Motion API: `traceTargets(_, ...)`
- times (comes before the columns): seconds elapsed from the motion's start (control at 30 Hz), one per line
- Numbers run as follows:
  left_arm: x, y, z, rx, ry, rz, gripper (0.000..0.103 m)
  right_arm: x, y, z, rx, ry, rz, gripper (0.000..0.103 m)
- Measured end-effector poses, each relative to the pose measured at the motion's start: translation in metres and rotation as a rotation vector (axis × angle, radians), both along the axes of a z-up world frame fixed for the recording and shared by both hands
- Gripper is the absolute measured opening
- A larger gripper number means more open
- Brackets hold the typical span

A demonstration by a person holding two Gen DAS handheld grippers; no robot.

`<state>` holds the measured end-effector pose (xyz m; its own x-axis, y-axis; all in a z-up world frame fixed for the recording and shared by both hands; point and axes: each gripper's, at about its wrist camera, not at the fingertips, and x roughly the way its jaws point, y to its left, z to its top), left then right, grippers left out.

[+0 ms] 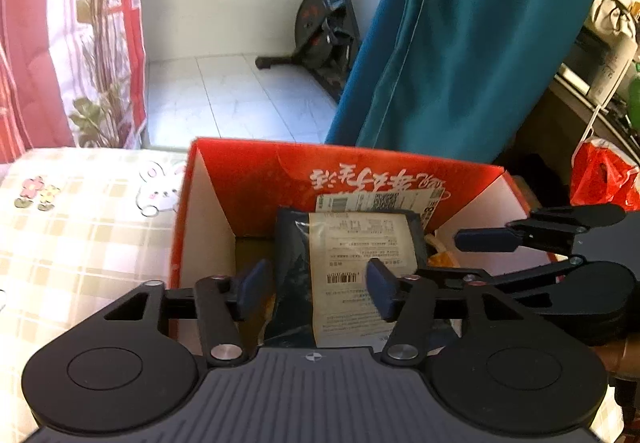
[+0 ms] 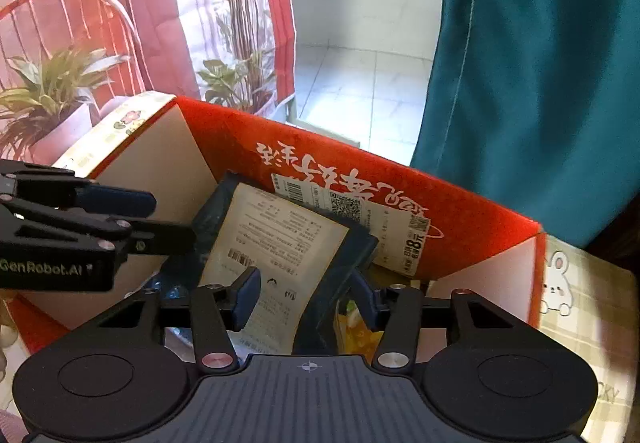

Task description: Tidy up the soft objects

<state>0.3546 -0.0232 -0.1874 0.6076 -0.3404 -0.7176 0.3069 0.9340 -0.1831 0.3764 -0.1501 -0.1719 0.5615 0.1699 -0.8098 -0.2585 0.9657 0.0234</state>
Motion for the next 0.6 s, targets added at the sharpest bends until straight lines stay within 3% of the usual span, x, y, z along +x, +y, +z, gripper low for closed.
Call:
traceTargets(0.17,-0.022,0.002,0.016,0.032,-0.052,0.005,0.075,-0.021,-0.002,0.015,-0.03,-0.046,-0.014,0.058)
traceTargets(0.3,-0.043,0.003,0.028,0.047,-0.097,0.013,0.092,-0.044,-0.007,0.026,-0.033,-0.088,-0.049,0.08)
traceTargets(0.4,-0.06,0.0,0.034,0.067,-0.128,0.014,0.097,-0.06,-0.014,0.035,-0.01,-0.118,-0.077,0.097)
traceTargets(0.47,-0.072,-0.001,0.038,0.083,-0.144,0.015,0.1,-0.072,-0.018,0.041,0.003,-0.141,-0.095,0.102)
traceTargets(0.6,-0.094,-0.003,0.045,0.096,-0.175,0.02,0.103,-0.093,-0.025,0.049,0.014,-0.169,-0.126,0.102)
